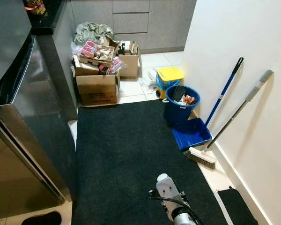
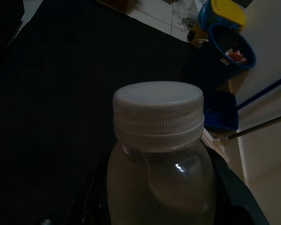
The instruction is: Restocking fridge
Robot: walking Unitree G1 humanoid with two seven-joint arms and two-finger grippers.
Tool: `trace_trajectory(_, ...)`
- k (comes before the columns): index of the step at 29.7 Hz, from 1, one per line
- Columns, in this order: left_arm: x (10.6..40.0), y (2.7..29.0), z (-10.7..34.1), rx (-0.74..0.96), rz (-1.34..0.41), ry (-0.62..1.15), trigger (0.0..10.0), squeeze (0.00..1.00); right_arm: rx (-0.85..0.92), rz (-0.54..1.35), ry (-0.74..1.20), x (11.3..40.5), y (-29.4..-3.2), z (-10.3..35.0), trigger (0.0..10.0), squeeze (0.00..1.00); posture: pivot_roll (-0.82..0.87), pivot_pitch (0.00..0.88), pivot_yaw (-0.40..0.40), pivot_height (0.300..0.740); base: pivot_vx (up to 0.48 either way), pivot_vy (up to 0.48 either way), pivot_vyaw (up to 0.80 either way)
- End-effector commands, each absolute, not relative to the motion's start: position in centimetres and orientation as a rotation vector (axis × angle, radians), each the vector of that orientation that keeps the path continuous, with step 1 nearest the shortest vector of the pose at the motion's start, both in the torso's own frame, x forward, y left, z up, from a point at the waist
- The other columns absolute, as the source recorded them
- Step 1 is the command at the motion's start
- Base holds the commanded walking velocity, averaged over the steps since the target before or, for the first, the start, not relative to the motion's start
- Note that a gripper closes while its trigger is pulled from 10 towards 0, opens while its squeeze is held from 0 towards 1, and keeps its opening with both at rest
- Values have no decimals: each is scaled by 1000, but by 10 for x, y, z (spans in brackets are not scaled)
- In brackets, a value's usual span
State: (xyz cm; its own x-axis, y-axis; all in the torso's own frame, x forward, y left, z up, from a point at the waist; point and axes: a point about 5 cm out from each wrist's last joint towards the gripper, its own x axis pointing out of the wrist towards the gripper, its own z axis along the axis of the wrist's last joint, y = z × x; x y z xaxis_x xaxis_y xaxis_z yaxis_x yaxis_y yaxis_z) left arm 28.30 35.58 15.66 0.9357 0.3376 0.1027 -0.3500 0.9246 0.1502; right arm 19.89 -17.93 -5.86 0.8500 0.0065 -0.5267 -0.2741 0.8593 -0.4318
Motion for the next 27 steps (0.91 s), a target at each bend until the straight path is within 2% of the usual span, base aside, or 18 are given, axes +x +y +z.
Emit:
trace_trajectory(1, 281, 362, 161, 165, 377, -75, 10000, 239, -517, 144, 513, 203, -180, -55, 10000, 0, 45, 17, -9, 740, 0, 0, 0)
trace_trajectory(2, 284, 353, 159, 145, 310, -67, 10000, 0, -518, 145, 514, 203, -180, -55, 10000, 0, 48, 18, -11, 740, 0, 0, 0)
trace_trajectory(6, 293, 321, 158, 87, 97, -76, 10000, 0, -520, 146, 514, 203, -181, -55, 10000, 0, 48, 19, -16, 740, 0, 0, 0)
trace_trajectory(11, 305, 285, 162, 38, -71, -95, 10000, 0, -521, 148, 509, 205, -181, -54, 10000, 0, 44, 20, -18, 740, 0, 0, 0)
trace_trajectory(12, 311, 267, 164, 23, -134, -105, 10000, 0, -521, 148, 507, 205, -181, -54, 10000, 0, 42, 21, -18, 740, 0, 0, 0)
trace_trajectory(13, 311, 267, 164, 23, -134, -105, 10000, 0, -521, 148, 507, 205, -181, -54, 10000, 0, 42, 21, -18, 740, 0, 0, 0)
trace_trajectory(15, 316, 250, 167, -6, -196, -114, 10000, 0, -521, 146, 507, 205, -181, -54, 10000, 0, 39, 22, -16, 740, 0, 0, 0)
trace_trajectory(17, 319, 222, 168, -37, -311, -114, 10000, 0, -520, 143, 509, 204, -182, -54, 10000, 0, 36, 25, -15, 740, 0, 0, 0)
trace_trajectory(19, 319, 212, 168, -47, -354, -113, 10000, 0, -520, 142, 510, 203, -182, -54, 10000, 0, 36, 25, -15, 740, 0, 0, 0)
trace_trajectory(22, 319, 174, 171, -86, -481, -120, 10000, 0, -520, 146, 514, 202, -182, -55, 10000, 0, 45, 27, -19, 740, 0, 0, 0)
trace_trajectory(23, 319, 174, 171, -86, -481, -120, 10000, 0, -520, 146, 514, 202, -182, -55, 10000, 0, 45, 27, -19, 740, 0, 0, 0)
trace_trajectory(25, 319, 144, 175, -121, -560, -129, 10000, 0, -520, 149, 517, 201, -181, -56, 10000, 0, 49, 27, -21, 740, 0, 0, 0)
trace_trajectory(26, 319, 144, 175, -121, -560, -129, 10000, 0, -520, 149, 517, 201, -181, -56, 10000, 0, 49, 27, -21, 740, 0, 0, 0)
trace_trajectory(27, 318, 125, 177, -148, -615, -134, 10000, 0, -520, 150, 516, 202, -180, -56, 10000, 0, 43, 26, -18, 740, 0, 0, 0)
